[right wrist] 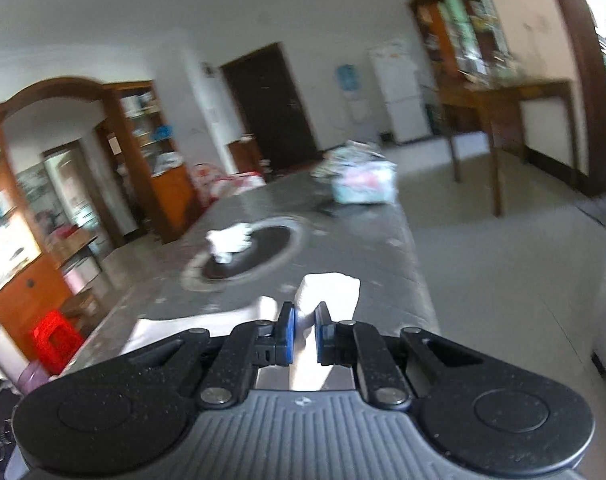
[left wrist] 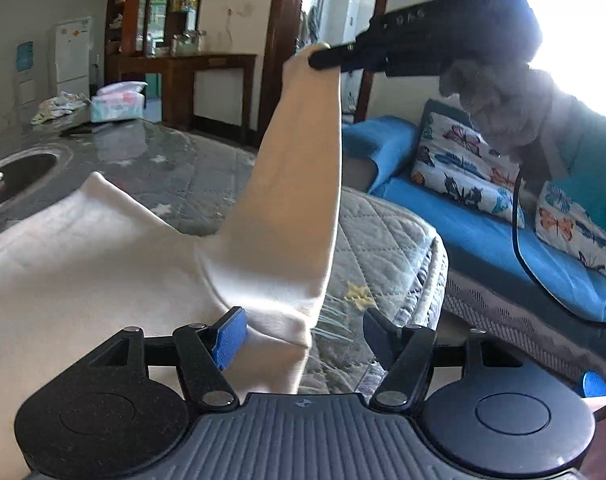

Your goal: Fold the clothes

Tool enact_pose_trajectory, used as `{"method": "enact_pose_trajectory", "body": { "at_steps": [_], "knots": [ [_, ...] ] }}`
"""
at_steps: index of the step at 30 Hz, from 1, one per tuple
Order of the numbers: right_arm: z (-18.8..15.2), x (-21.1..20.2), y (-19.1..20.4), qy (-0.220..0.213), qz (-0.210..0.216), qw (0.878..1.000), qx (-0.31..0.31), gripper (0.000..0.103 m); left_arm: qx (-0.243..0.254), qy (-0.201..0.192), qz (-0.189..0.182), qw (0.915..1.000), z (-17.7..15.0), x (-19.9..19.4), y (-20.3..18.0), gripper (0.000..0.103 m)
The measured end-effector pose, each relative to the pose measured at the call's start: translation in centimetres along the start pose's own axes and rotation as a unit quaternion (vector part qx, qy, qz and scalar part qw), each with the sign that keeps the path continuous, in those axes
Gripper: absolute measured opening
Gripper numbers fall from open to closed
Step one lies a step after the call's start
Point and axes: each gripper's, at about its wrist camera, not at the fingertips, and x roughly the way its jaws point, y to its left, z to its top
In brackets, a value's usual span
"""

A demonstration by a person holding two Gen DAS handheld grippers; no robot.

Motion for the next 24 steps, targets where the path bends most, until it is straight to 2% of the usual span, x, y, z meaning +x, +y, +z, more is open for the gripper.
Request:
{"method": "enact_pose_trajectory", "body": {
  "at_steps": [5, 9, 15, 24],
  "knots": [
    [2.1, 1.9, 6.0, 0.013, 0.057, 0.996, -0.063, 0.009, -0.023, -0.030, 0.038, 0.9986, -0.7, -3.6, 1.8, 0.070],
    [1.8, 4.3, 11.0, 0.039, 0.104, 0.988, -0.105, 0.009, -0.051, -0.047, 0.080, 0.9943, -2.1, -6.6, 3.7, 0.070],
    [-1.1, 8.2, 16.8, 0.110, 0.166, 0.969, -0.147, 0.009, -0.107, -0.063, 0.125, 0.9843, -4.7, -10.2, 6.0, 0.072],
    [-6.8, 12.4, 21.7, 0.201, 0.217, 0.940, -0.169, 0.009, -0.142, -0.069, 0.151, 0.9759, -6.9, -12.2, 7.1, 0.072]
  ]
}}
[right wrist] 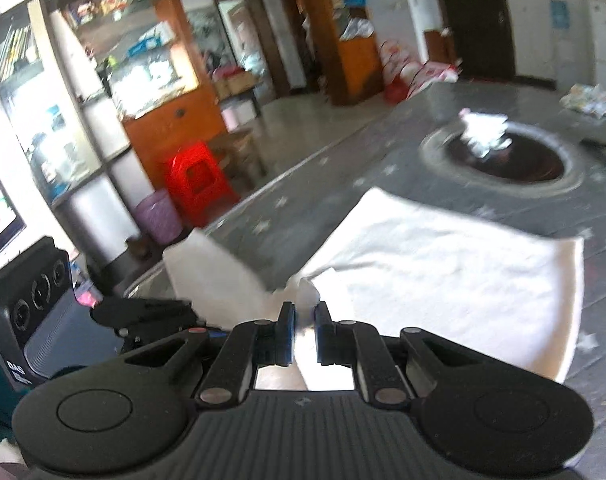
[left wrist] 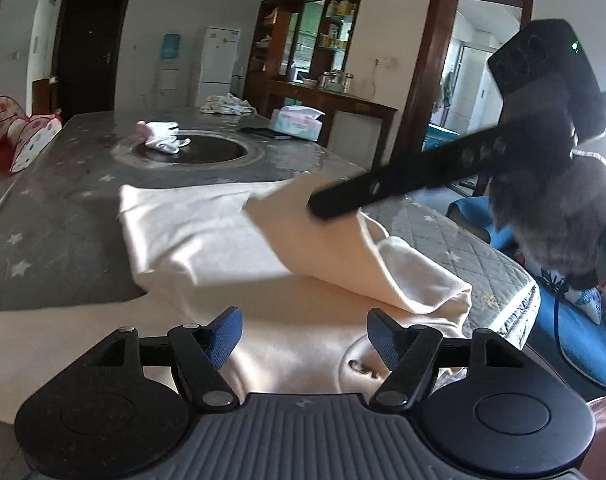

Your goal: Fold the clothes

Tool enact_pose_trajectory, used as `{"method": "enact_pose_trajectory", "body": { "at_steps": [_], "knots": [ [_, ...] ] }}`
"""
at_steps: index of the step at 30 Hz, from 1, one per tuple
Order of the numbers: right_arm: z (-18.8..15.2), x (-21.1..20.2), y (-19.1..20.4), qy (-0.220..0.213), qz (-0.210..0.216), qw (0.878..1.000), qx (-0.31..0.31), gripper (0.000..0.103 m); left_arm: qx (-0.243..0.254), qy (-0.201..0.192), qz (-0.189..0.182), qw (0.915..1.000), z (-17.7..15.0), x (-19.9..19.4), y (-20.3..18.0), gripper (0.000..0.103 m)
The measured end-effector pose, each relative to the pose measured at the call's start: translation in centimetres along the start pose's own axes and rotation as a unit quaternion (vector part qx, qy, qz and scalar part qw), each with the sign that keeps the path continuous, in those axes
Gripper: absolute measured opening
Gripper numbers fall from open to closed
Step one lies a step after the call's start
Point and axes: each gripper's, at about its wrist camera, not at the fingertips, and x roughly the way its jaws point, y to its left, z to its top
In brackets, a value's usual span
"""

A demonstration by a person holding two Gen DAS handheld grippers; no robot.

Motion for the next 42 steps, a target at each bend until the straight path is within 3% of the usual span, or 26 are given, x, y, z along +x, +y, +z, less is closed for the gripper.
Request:
{"method": "enact_pose_trajectory", "body": {
  "at_steps": [3, 9, 16, 22, 31, 35, 42],
  "knots": [
    [-0.5, 1.0, 0.0, 0.011, 0.011, 1.000, 0.001, 0.018, -0.006, 0.000, 0.002, 1.0000, -0.3, -0.2, 0.4, 0.072],
    [-0.5, -0.6, -0.8, 0.002, 0.003, 1.000, -0.004, 0.021, -0.007, -0.005, 0.004, 1.0000, 0.1, -0.2, 0.6, 0.072],
    [-2.9, -4.2, -3.6, 0.030, -0.086, 0.995, -0.042, 0.027, -0.004, -0.021, -0.015, 0.9997, 0.9, 0.0, 0.1, 0.072],
    [-6.4, -5.6, -5.9, 0.044, -0.119, 0.991, -0.030, 0.027, 0.003, 0.001, -0.031, 0.9995, 1.2, 2.1, -0.6, 0.071],
    [-7.6, -5.0, -7.6, 0.043, -0.127, 0.991, -0.015, 0.026, -0.017, 0.030, -0.019, 0.9992, 1.1, 4.3, 0.7, 0.071],
    [-6.6, -5.6, -7.1, 0.023, -0.127, 0.991, -0.026, 0.027, -0.019, 0.024, -0.022, 0.9993, 1.1, 4.0, 0.9, 0.071],
    [-6.4, -3.8, -7.4, 0.036, -0.130, 0.990, -0.032, 0.027, -0.023, 0.019, -0.021, 0.9993, 1.0, 3.4, 1.1, 0.072]
  ]
}}
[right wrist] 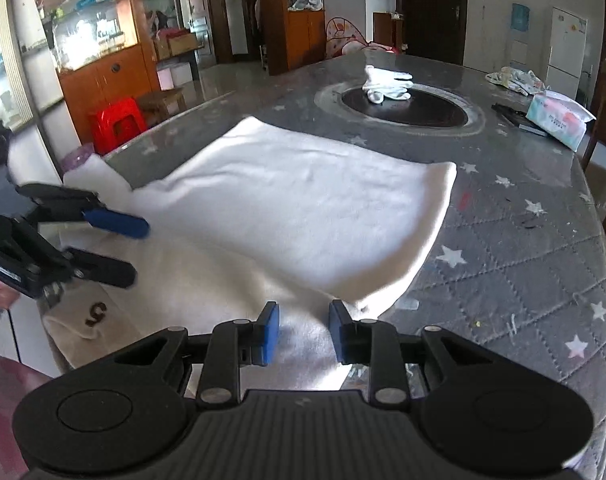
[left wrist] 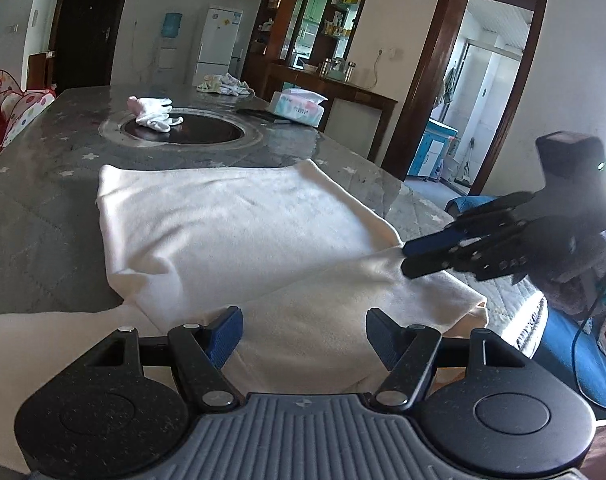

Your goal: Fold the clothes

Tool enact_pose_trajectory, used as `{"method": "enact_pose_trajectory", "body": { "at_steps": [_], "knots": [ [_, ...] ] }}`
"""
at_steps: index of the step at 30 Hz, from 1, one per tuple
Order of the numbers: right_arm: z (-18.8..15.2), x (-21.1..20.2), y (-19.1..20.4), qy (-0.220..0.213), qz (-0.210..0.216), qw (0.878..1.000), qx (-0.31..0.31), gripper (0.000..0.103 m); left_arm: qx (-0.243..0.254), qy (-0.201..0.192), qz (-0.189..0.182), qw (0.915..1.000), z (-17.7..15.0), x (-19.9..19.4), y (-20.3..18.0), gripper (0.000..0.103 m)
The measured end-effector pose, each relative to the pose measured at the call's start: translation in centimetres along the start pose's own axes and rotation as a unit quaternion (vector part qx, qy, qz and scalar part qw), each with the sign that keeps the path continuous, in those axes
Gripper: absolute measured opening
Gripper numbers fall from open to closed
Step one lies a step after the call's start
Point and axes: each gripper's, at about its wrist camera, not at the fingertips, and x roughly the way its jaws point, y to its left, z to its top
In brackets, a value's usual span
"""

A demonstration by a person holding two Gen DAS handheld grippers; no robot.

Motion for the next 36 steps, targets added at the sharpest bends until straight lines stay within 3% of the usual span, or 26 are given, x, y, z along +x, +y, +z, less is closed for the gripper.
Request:
{"method": "enact_pose_trajectory", "body": {
  "at_steps": [6, 11, 16, 22, 28, 36],
  "knots": [
    [1.1, -0.5, 1.9, -0.011, 0.016, 0.999, -0.035, 0.031, -0.013, -0.021, 0.035, 0.9991, -0.2, -3.0, 1.0, 0.072],
    [2.7, 1.3, 5.1, -0.004, 0.048, 0.995, -0.084, 0.031, -0.050, -0.034, 0.101, 0.9931, -1.1, -5.5, 3.1, 0.072],
    [4.9, 3.7, 8.5, -0.002, 0.075, 0.988, -0.133, 0.031, -0.106, -0.058, 0.171, 0.9779, -2.2, -8.8, 6.0, 0.072],
    [7.9, 6.8, 10.3, 0.001, 0.130, 0.983, -0.127, 0.032, -0.174, -0.087, 0.236, 0.9521, -3.3, -12.0, 9.6, 0.072],
    [9.7, 10.4, 11.6, 0.017, 0.144, 0.982, -0.118, 0.038, -0.222, -0.096, 0.263, 0.9340, -4.2, -13.2, 12.5, 0.072],
    [9.5, 12.2, 13.0, 0.023, 0.164, 0.979, -0.116, 0.047, -0.238, -0.099, 0.266, 0.9288, -4.5, -13.4, 13.5, 0.072]
  ]
}}
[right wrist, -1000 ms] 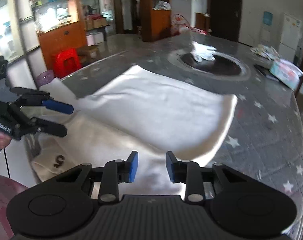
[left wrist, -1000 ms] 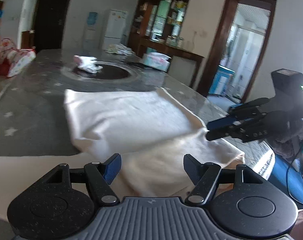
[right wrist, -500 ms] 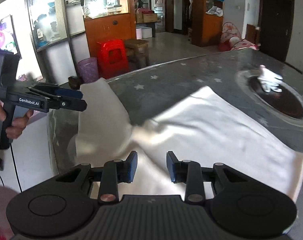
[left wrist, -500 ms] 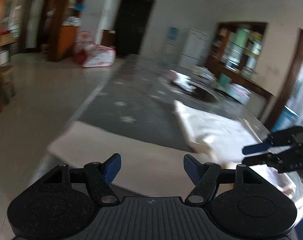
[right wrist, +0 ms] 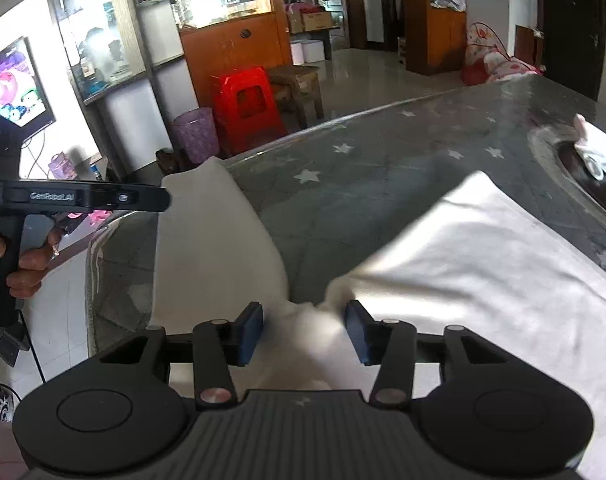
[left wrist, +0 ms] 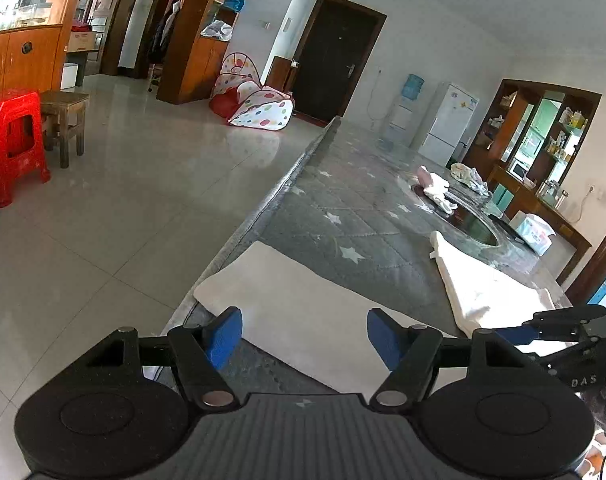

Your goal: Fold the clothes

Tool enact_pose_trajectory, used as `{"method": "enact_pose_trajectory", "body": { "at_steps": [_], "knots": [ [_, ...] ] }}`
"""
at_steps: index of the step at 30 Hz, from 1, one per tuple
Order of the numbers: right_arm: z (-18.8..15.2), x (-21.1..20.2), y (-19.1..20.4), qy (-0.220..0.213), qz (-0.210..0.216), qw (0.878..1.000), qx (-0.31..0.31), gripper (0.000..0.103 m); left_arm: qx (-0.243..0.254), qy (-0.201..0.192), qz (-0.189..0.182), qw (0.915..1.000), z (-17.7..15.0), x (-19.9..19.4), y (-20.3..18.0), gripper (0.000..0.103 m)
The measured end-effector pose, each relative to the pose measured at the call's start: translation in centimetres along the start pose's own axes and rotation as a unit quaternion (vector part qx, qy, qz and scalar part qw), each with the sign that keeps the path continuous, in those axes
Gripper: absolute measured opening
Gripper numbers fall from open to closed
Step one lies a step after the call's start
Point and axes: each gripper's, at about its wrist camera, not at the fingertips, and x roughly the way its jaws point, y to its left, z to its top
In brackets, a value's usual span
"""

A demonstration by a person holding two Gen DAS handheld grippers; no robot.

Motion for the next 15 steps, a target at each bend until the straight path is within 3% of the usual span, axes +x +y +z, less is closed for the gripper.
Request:
{"method": "enact_pose_trajectory", "body": {
  "at_steps": [5, 9, 15],
  "knots": [
    [0.5, -0.7, -0.6, -0.020, -0.006, 1.000, 0.012, 0.047, -0.009, -0.004, 0.006, 0.9999, 0.1, 0.4, 0.2, 0.072],
    [0.5, 0.1, -1.3, -0.008, -0.003, 1.000, 0.023, 0.047, -0.013, -0.005, 0.015, 0.9998, 0.2, 0.9, 0.2, 0.071],
    [0.5, -1.3, -0.5, -0.017, -0.003, 1.000, 0.008, 0.047, -0.035, -0.030, 0.047, 0.9978, 0.3, 0.3, 0.4, 0.070]
  ]
}}
